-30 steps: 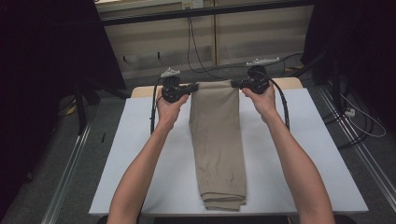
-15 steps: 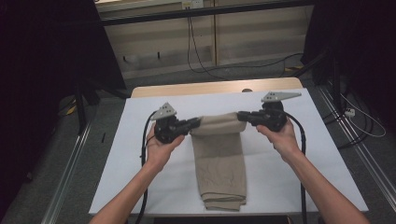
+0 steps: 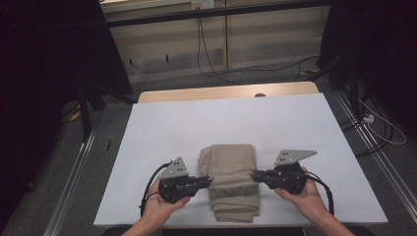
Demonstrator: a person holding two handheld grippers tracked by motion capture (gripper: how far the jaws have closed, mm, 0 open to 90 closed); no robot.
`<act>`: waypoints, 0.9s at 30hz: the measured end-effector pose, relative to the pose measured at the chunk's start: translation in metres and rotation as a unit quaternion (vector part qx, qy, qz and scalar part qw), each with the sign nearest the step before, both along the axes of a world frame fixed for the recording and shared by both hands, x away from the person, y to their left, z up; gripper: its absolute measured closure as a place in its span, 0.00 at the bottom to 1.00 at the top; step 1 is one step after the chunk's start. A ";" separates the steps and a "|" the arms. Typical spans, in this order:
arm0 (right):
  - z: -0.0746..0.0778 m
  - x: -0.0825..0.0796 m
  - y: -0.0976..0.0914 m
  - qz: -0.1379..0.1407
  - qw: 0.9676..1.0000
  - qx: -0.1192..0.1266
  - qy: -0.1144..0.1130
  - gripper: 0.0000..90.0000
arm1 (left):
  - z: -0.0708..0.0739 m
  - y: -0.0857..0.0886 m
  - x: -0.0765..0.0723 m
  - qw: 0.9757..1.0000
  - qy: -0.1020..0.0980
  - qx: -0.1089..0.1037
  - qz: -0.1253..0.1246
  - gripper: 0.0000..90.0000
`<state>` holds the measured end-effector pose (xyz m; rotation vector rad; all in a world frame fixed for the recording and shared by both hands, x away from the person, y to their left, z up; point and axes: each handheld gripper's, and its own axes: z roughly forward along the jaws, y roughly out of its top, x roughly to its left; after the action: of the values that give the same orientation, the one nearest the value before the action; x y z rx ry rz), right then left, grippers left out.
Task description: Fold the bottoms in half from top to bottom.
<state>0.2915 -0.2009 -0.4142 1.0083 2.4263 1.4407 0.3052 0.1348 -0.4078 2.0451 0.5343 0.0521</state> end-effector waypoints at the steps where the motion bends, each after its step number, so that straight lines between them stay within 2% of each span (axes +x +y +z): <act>1: -0.002 -0.006 0.000 0.001 1.000 -0.006 0.000 0.94 | -0.005 -0.002 -0.004 1.000 0.009 0.010 -0.011 0.95; 3: -0.006 -0.018 0.001 0.008 1.000 -0.022 -0.002 0.93 | -0.013 -0.004 -0.011 0.999 0.012 0.027 -0.024 0.94; 5: -0.011 -0.027 0.002 0.010 1.000 -0.027 0.006 0.91 | -0.018 -0.005 -0.016 0.998 0.021 0.042 -0.029 0.94; 8: -0.017 -0.040 0.006 0.022 0.999 -0.048 0.010 0.88 | -0.025 -0.003 -0.022 0.998 0.021 0.055 -0.038 0.92; 9: -0.018 -0.043 0.007 0.027 0.998 -0.064 0.008 0.85 | -0.027 -0.001 -0.023 0.997 0.021 0.061 -0.045 0.91; 10: -0.018 -0.047 0.008 0.027 0.996 -0.088 0.005 0.85 | -0.028 -0.001 -0.023 0.996 0.011 0.071 -0.048 0.87; 11: -0.019 -0.048 0.008 0.028 0.996 -0.086 0.010 0.84 | -0.029 0.000 -0.024 0.996 0.004 0.075 -0.046 0.83; 12: -0.019 -0.048 0.008 0.031 0.996 -0.079 0.014 0.81 | -0.029 0.002 -0.023 0.996 0.009 0.077 -0.049 0.79; 13: -0.019 -0.048 0.009 0.038 0.996 -0.078 0.013 0.77 | -0.030 0.002 -0.021 0.997 0.019 0.067 -0.041 0.77; 15: -0.020 -0.048 0.009 0.038 0.997 -0.070 0.015 0.67 | -0.029 0.000 -0.020 0.997 0.017 0.064 -0.027 0.70; 16: -0.020 -0.046 0.009 0.034 0.997 -0.063 0.015 0.64 | -0.028 0.000 -0.019 0.997 0.014 0.068 -0.025 0.62; 18: -0.018 -0.043 0.007 0.016 0.998 -0.061 0.003 0.55 | -0.025 0.002 -0.016 0.998 0.008 0.063 -0.003 0.51; 19: -0.017 -0.042 0.006 0.006 0.998 -0.060 -0.004 0.50 | -0.024 0.004 -0.014 0.998 0.003 0.056 0.012 0.49; 20: -0.016 -0.041 0.005 -0.015 0.998 -0.054 -0.010 0.43 | -0.023 0.004 -0.012 0.998 0.003 0.052 0.021 0.44; 23: -0.014 -0.035 -0.001 -0.039 0.999 -0.032 -0.007 0.36 | -0.021 0.010 -0.006 0.997 0.001 0.050 0.052 0.31; 24: -0.014 -0.033 -0.004 -0.050 0.998 -0.030 -0.009 0.31 | -0.021 0.012 -0.003 0.997 -0.004 0.052 0.061 0.28; 26: -0.012 -0.028 -0.011 -0.072 0.997 -0.023 -0.012 0.29 | -0.019 0.018 0.003 0.995 -0.018 0.052 0.082 0.23; 27: -0.011 -0.026 -0.015 -0.085 0.996 -0.021 -0.016 0.26 | -0.017 0.021 0.008 0.995 -0.016 0.041 0.086 0.20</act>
<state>0.2655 -0.2154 -0.4252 1.1423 2.2776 1.3344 0.3135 0.1560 -0.4249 2.0704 0.6960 0.2131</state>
